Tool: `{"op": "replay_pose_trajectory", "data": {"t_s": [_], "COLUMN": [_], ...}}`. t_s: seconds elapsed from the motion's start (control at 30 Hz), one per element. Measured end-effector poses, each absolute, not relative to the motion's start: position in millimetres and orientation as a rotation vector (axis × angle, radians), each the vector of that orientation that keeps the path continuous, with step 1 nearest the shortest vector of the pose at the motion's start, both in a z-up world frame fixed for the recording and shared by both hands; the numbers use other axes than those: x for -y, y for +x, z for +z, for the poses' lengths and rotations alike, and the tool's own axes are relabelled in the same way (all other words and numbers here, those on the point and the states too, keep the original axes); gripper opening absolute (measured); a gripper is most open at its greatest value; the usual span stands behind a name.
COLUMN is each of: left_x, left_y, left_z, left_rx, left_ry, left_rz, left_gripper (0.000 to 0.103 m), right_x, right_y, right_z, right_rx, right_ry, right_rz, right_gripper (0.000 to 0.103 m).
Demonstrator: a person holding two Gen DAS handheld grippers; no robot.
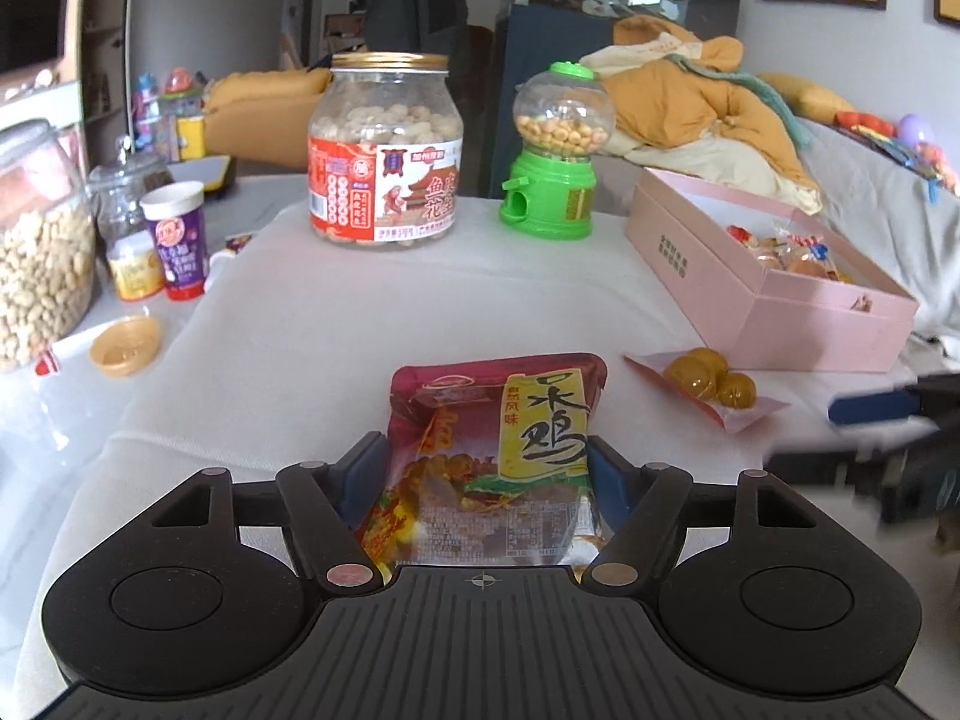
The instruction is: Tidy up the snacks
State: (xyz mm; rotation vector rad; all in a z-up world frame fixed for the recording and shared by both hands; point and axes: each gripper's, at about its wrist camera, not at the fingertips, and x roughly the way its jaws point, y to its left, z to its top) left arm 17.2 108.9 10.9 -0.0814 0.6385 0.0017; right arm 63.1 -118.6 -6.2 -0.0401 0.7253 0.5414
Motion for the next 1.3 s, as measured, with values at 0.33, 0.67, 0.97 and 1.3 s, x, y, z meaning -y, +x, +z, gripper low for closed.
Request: {"op": "replay_pose_trajectory", "data": {"t_s": [0.33,0.67,0.97,1.3], "left_x": [-114,-110,-106,-107], "left_y": [16,17,18,18], "left_z": [9,9,8,7], "left_rx": [-0.632,-0.641,-0.648,-0.648], "left_ry": [-0.107,-0.083,-0.064,-0.071], "left_rz": [-0.011,-0.001,0.005,0.004], "left_gripper": [0.077,0.078,0.079,0.079], "right_x": [82,103,159,191], "right_y": [109,48,54,45], "right_z": [3,4,1,18], "right_rx": [-0.799,-0.756,-0.740,-0.700], "right_ry": [0.125,-0.236,-0.277,-0.078], "right_rz": [0.483,0.599,0.422,0.369], "right_gripper": [0.057,0.061,0.081,0.081]}}
